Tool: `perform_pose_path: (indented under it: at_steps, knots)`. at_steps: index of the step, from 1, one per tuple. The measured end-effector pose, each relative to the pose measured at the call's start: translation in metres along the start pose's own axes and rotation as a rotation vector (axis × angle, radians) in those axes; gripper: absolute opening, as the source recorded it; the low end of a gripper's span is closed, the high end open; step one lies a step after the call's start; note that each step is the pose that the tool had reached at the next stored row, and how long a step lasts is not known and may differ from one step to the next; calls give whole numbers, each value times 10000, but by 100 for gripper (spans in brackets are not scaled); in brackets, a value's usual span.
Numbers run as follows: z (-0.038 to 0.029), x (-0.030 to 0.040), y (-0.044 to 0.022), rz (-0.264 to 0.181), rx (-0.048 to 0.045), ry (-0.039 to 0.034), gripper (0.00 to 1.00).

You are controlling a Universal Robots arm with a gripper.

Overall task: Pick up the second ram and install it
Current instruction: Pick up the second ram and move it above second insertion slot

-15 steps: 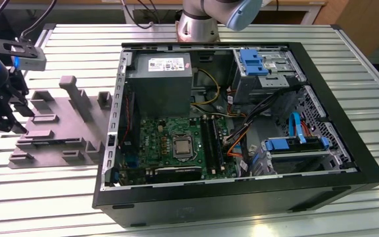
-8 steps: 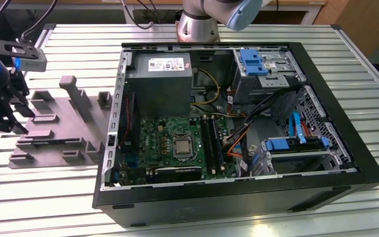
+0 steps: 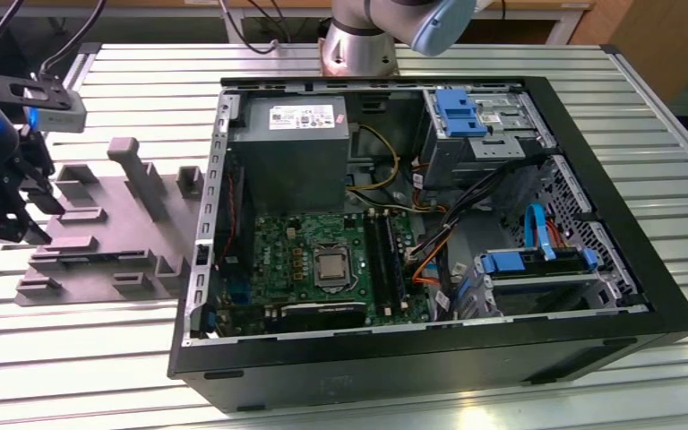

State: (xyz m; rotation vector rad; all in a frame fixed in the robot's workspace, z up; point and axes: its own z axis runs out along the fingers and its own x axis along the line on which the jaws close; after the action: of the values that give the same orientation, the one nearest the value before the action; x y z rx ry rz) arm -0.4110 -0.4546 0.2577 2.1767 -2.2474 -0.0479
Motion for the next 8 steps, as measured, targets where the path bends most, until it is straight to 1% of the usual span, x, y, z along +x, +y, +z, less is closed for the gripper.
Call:
perform_pose_path:
  at_steps: [4, 8]
  knots:
    - [64, 29, -3, -4, 10, -4, 47]
    - [135, 36, -4, -3, 8, -6, 47]
